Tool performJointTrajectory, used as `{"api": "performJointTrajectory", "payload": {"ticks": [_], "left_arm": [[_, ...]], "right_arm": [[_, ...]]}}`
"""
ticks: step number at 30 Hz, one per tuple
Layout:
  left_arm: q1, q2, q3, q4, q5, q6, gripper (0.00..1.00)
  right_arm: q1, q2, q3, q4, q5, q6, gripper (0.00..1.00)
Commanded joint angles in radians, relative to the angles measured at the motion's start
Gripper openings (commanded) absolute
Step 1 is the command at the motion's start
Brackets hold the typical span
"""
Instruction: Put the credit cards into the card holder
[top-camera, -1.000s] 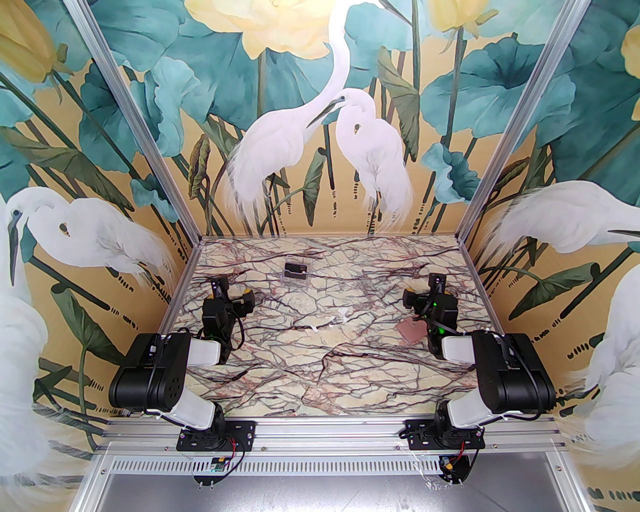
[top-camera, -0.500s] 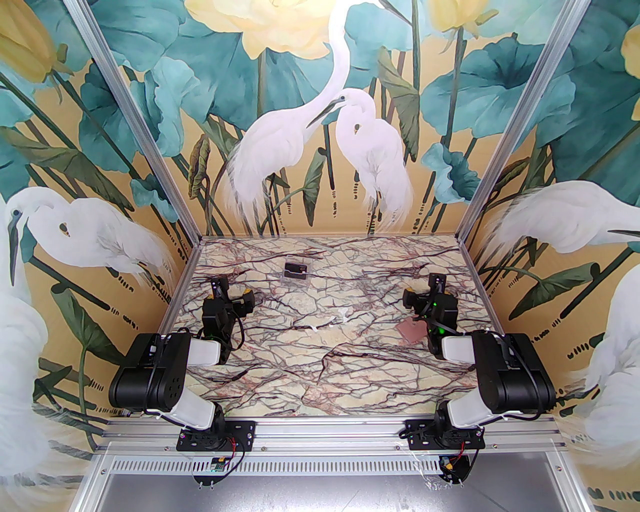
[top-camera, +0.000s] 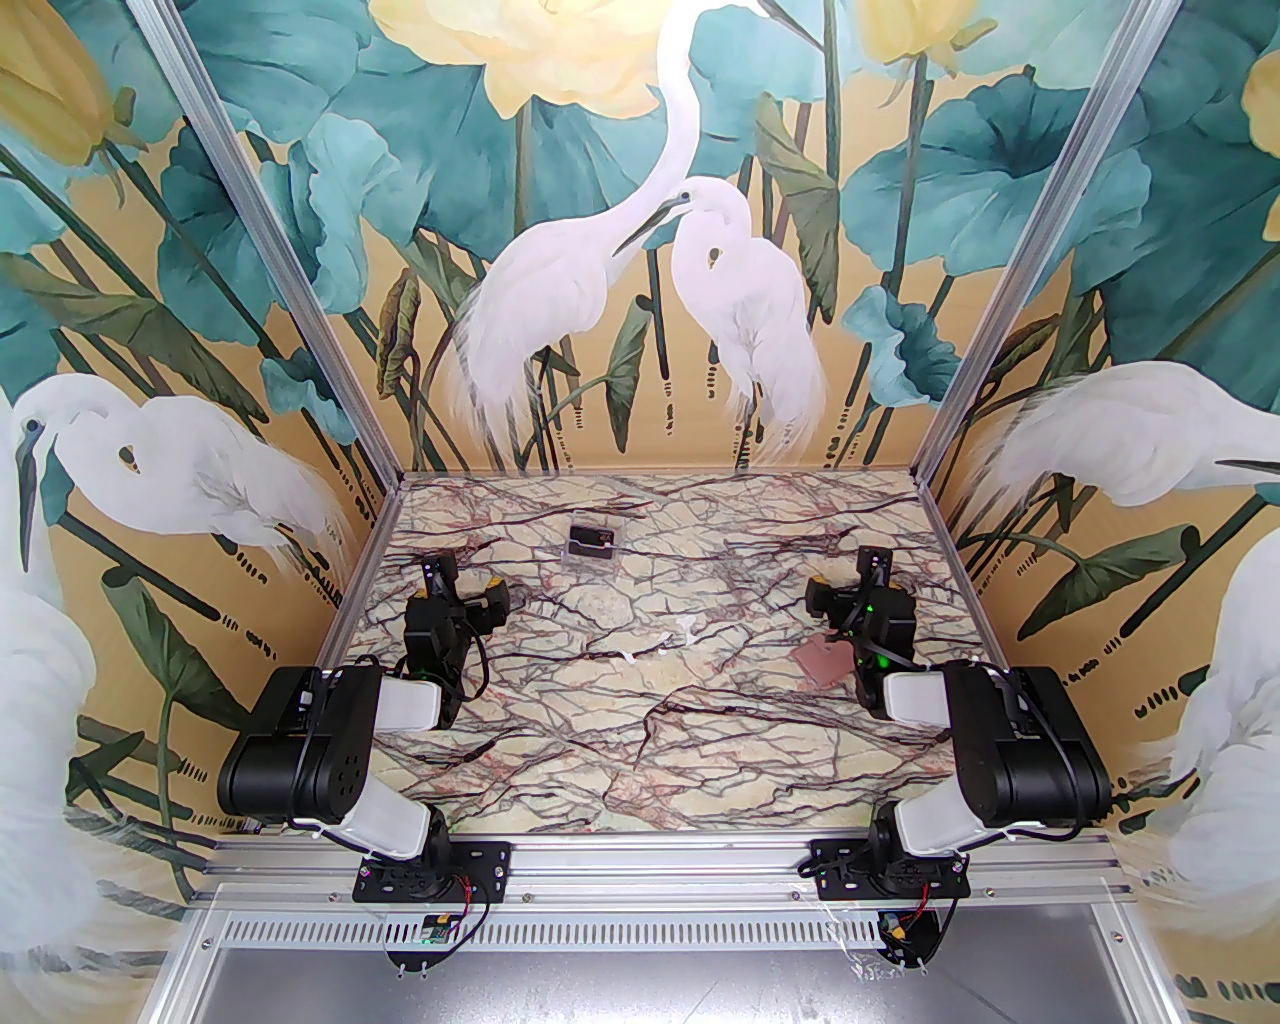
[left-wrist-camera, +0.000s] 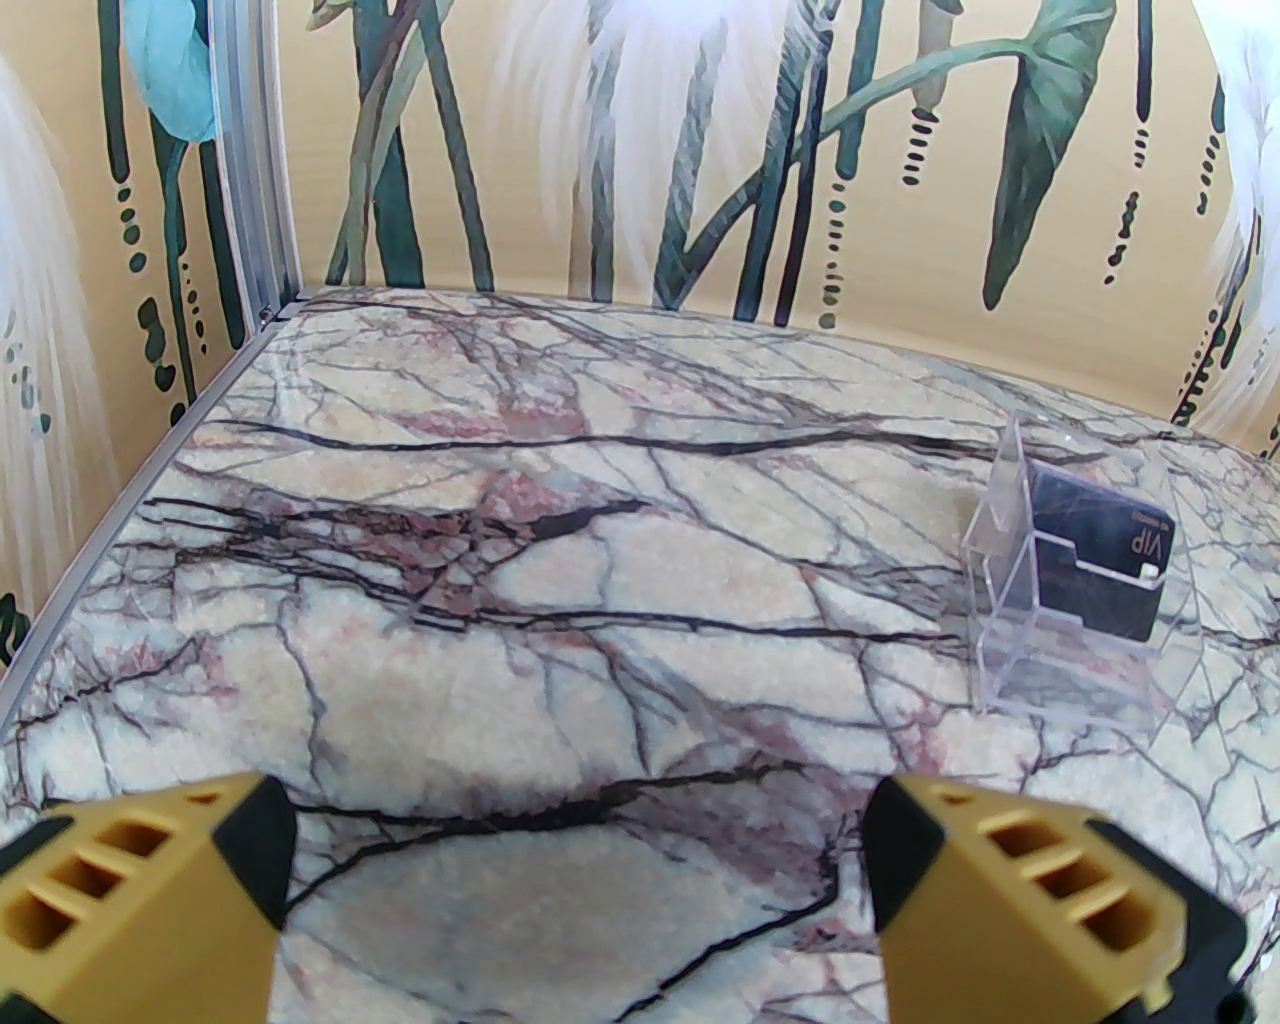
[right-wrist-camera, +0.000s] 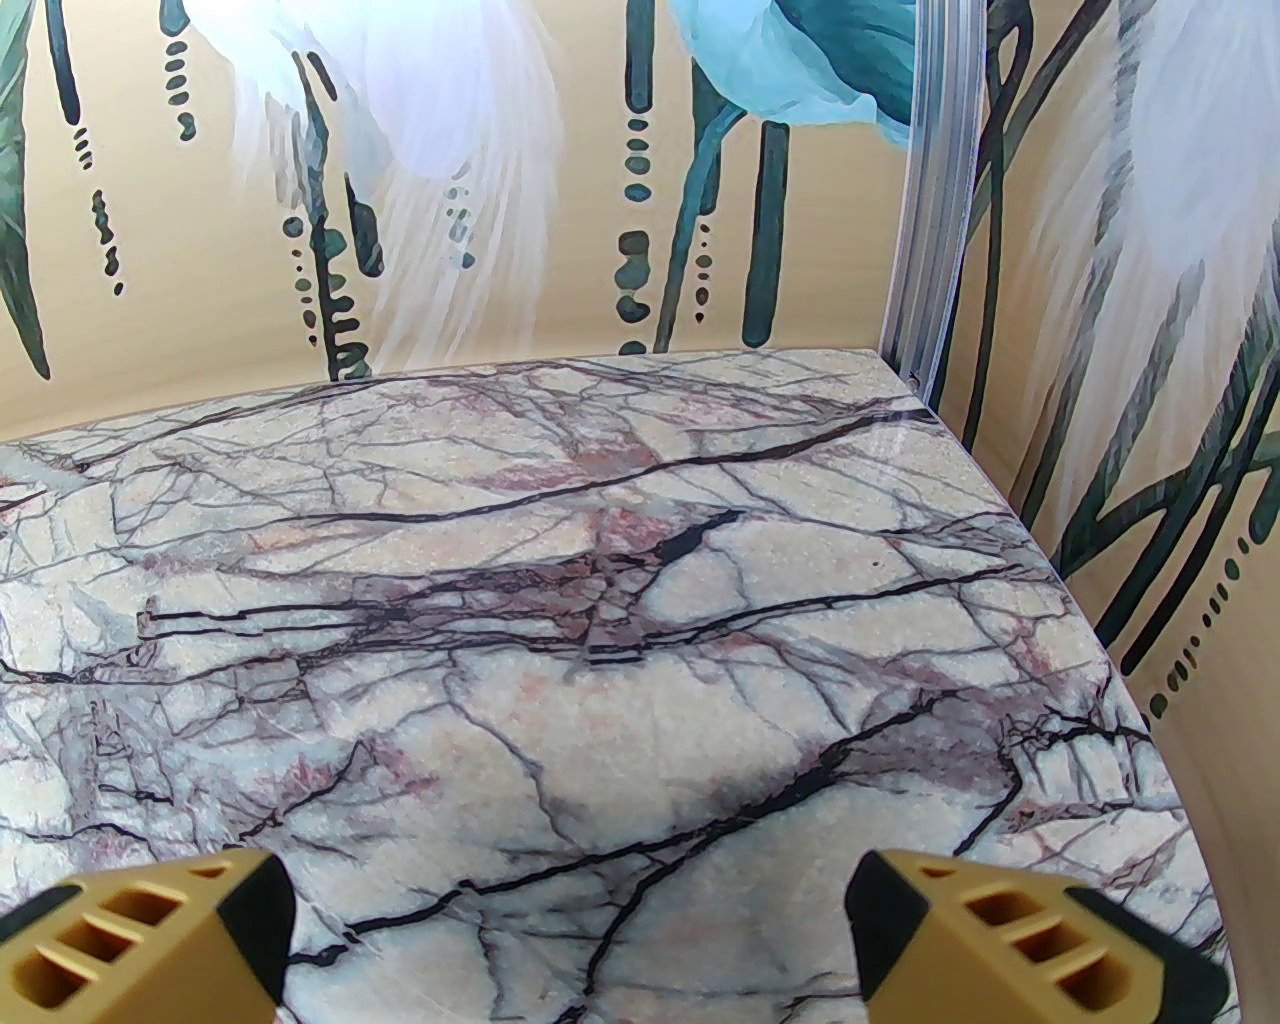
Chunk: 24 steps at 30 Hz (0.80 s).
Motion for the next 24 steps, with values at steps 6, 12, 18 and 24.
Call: {"api": "performJointTrajectory", "payload": {"ticks": [6, 12, 18, 24], "left_arm": [[0.006, -0.045, -0.078, 0.155, -0.069, -0.033, 1.0], [-0.095, -0.268, -0.105, 0.034, -0.194, 0.051, 0.99], [-0.096, -0.498, 0.038, -0.448, -0.153, -0.251, 1.0], [-0.044, -0.498, 0.225, -0.826, 0.123, -0.454, 0.99]], "right_arm": [[-0.004, -0.009, 0.013, 0.001, -0.015, -0.005, 0.99], [0.018, -0.225, 0.07, -0.257, 0.048, -0.003, 0.99], [0.018, -0.401, 0.153, -0.518, -0.029, 0.188, 0.99], [0.013, -0.384, 0.371, -1.028, 0.097, 0.484, 0.99]]}}
